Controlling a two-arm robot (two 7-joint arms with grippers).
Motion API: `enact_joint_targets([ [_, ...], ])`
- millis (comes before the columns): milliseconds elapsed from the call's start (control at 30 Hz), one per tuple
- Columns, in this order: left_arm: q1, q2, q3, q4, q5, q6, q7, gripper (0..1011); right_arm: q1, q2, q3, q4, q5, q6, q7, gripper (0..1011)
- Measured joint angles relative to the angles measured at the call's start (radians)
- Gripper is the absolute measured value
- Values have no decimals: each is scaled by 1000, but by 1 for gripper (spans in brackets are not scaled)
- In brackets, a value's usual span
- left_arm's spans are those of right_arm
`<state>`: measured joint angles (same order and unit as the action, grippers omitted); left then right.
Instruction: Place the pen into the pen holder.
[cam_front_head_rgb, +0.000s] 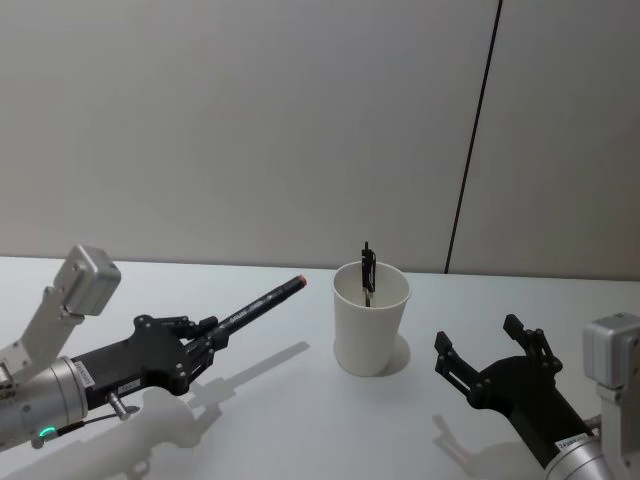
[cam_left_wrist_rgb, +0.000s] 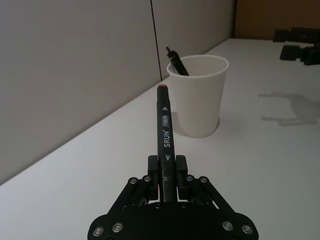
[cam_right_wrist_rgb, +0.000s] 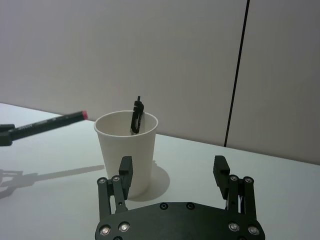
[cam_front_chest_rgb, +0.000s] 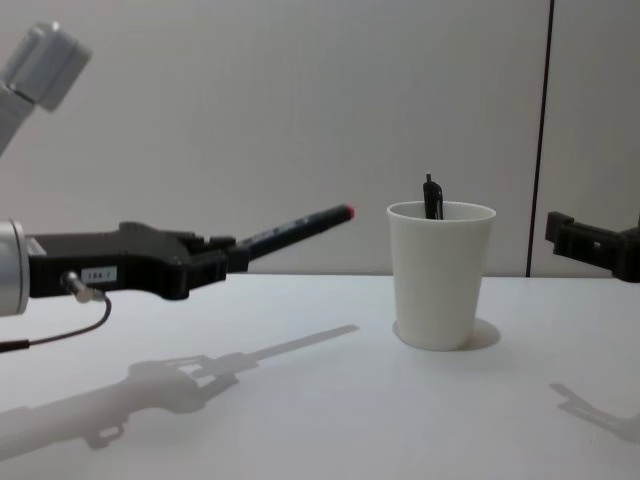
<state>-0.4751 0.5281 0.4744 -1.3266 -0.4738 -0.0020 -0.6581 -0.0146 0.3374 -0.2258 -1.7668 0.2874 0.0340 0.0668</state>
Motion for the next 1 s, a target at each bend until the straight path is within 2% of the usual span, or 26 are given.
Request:
enact_joint_targets([
  [100, 17, 8, -13, -42, -7, -16, 3, 204, 0, 0, 0, 0, 0, 0, 0, 1001],
  [400, 24, 8, -18, -96, -21, -52, -15, 203, 0, 0, 0, 0, 0, 0, 0, 1001],
  [733, -9, -23, 11, -108, -36, -88, -68, 204, 0, 0, 0, 0, 0, 0, 0, 1001],
  [1000, -53, -64, 45, -80, -54, -116, -129, 203, 0, 0, 0, 0, 0, 0, 0, 1001],
])
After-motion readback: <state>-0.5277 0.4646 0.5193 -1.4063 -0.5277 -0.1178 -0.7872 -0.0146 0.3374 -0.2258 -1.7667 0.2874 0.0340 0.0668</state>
